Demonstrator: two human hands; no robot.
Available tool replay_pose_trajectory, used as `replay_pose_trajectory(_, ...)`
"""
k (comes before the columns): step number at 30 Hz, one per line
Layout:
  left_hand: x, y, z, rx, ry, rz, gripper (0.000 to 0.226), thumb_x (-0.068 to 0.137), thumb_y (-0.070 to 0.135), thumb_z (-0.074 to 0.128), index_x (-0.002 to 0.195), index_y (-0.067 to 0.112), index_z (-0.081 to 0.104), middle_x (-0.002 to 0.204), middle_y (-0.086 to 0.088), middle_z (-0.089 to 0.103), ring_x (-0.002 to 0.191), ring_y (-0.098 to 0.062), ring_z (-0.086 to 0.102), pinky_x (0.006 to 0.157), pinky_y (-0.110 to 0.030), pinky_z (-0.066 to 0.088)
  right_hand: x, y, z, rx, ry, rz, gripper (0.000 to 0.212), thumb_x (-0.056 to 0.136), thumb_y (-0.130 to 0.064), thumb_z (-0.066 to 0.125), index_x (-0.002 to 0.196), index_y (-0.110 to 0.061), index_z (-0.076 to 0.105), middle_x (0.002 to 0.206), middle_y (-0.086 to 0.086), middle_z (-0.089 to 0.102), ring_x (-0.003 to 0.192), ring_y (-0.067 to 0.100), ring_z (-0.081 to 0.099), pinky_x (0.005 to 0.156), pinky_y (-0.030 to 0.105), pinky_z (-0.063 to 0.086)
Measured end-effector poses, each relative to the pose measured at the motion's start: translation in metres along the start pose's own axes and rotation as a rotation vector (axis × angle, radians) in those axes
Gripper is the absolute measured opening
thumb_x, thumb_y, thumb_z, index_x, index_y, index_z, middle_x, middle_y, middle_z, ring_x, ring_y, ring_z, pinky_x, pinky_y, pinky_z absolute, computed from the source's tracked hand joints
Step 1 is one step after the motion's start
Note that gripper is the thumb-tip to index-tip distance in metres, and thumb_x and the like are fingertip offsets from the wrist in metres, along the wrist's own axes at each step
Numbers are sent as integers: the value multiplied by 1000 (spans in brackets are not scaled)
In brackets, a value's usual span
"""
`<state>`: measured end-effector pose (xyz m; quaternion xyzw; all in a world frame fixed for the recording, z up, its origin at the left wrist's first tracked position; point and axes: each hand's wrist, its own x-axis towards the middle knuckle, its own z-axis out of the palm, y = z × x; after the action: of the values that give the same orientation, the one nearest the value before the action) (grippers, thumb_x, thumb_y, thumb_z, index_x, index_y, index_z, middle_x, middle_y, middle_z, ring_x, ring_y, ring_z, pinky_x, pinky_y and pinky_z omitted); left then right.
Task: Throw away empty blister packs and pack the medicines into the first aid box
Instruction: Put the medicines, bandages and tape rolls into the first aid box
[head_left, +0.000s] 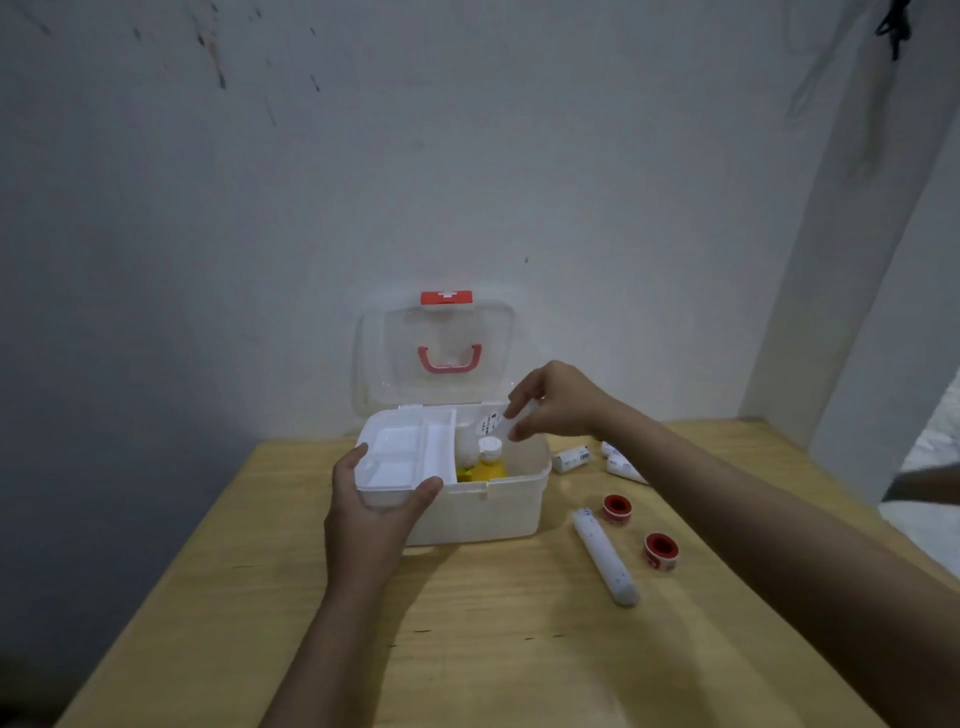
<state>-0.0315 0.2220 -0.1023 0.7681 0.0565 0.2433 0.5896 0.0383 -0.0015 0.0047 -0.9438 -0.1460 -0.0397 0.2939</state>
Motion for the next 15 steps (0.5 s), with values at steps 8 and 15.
replay_pose_trajectory(8,2,-3,0,30,-8,-7,88,56,48,83,131,36,36,136,4,43,119,-17,42,90,-36,49,13,0,26,-43,-48,-26,24,62,-25,84,84,-20,76,102,3,71,97,17,60,84,33,52)
replay_pose_trajectory(15,2,-4,0,25,-2,3,86,56,49,83,128,38,37,125,13,41,114,-12,40,93,-38,48,22,-5,43,-284,-104,-82,19,74,-25,72,93,-21,73,99,-3,69,93,15,60,65,26,43)
